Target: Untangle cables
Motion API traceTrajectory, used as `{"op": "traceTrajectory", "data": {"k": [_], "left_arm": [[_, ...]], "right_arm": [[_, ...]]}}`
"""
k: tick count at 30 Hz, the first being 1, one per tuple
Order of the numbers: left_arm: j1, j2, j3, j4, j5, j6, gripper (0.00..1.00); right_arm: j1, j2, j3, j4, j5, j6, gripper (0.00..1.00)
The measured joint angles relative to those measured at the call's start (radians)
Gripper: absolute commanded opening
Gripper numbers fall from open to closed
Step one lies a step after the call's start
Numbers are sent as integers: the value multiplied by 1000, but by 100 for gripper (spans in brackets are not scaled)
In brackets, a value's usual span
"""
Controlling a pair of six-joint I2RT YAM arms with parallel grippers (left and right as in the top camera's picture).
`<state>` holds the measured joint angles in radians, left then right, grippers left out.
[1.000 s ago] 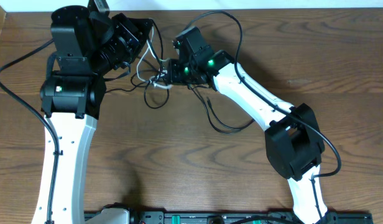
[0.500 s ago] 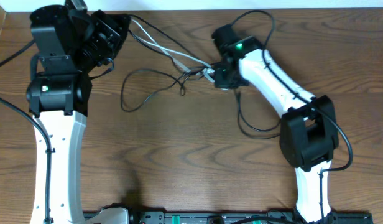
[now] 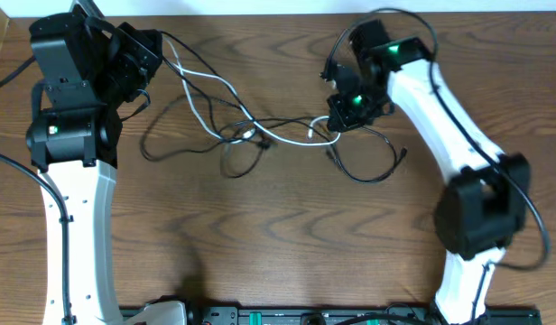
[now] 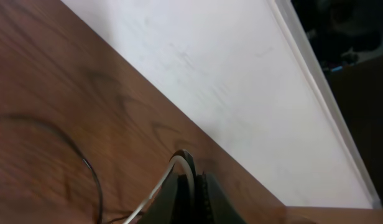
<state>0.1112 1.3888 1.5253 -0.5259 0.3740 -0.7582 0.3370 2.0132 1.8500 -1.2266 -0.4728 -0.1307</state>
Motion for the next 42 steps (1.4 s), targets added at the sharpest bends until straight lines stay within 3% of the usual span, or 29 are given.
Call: {"op": "traceTrajectory", "data": {"k": [6,8,17,31,42], "left_arm": [[0,0,0,-43,-15,4,9],[0,0,0,-57,-15,5,13],[0,0,0,-154,-22,53,17],[-66,1,0,-260,-31,354,48],[-118,63,0,-262,-33,426,52]], "right_arm": [[-11,-174,0,13,-55,-74,1],[-25,-208,0,18,-64,-81,1],[-109,-229,0,38,-72,-39,1],[-140,-229,11,74,-109,45,1],[-161,-233,461,86,-182,101,1]]}}
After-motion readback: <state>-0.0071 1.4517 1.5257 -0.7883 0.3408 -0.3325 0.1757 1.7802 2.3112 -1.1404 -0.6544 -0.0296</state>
